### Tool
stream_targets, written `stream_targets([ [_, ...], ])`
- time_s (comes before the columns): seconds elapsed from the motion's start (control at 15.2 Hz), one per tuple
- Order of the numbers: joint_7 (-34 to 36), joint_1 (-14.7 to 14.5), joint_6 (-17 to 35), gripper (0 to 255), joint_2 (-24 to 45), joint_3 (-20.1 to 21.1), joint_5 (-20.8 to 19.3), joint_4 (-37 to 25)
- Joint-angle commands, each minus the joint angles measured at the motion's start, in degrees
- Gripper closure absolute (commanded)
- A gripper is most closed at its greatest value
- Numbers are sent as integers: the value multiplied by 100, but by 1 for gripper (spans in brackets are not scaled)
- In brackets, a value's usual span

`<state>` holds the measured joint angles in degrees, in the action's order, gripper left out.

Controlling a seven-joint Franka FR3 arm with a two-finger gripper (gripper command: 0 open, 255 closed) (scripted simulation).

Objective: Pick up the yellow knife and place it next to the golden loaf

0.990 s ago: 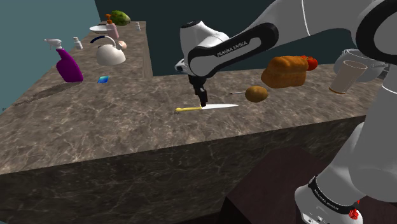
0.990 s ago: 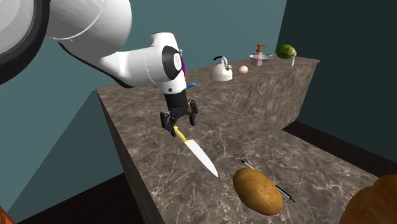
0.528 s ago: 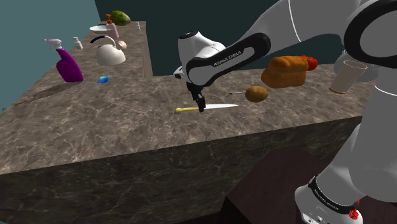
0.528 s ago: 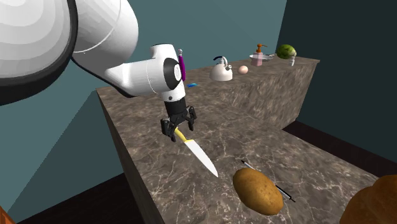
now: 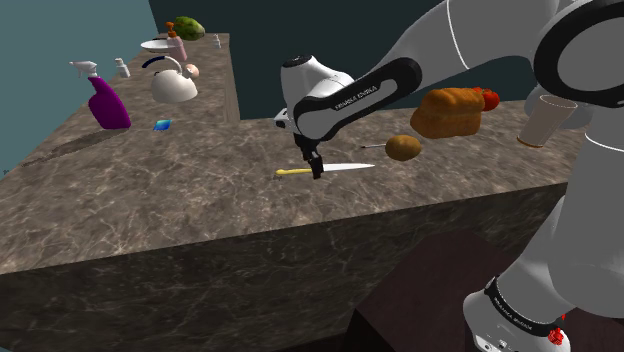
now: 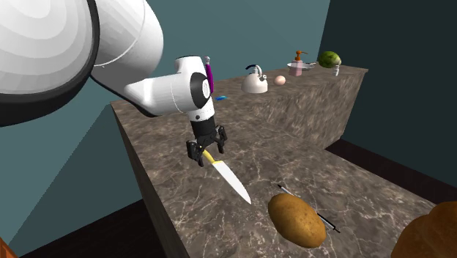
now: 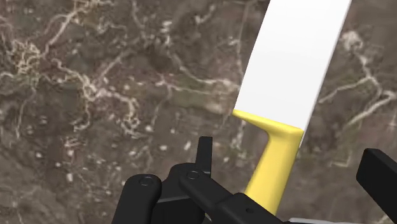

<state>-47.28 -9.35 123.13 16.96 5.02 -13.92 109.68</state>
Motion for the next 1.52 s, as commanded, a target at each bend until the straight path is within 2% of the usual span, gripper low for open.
stream_targets([
  [0.0,0,0,0,0,0,0,0,0],
  [0.07,0,0,0,255,0,0,0,0],
  [0.66,0,0,1,255,0,0,0,0],
  [1.45,-189,5,-788,255,-397,37,135,-410],
])
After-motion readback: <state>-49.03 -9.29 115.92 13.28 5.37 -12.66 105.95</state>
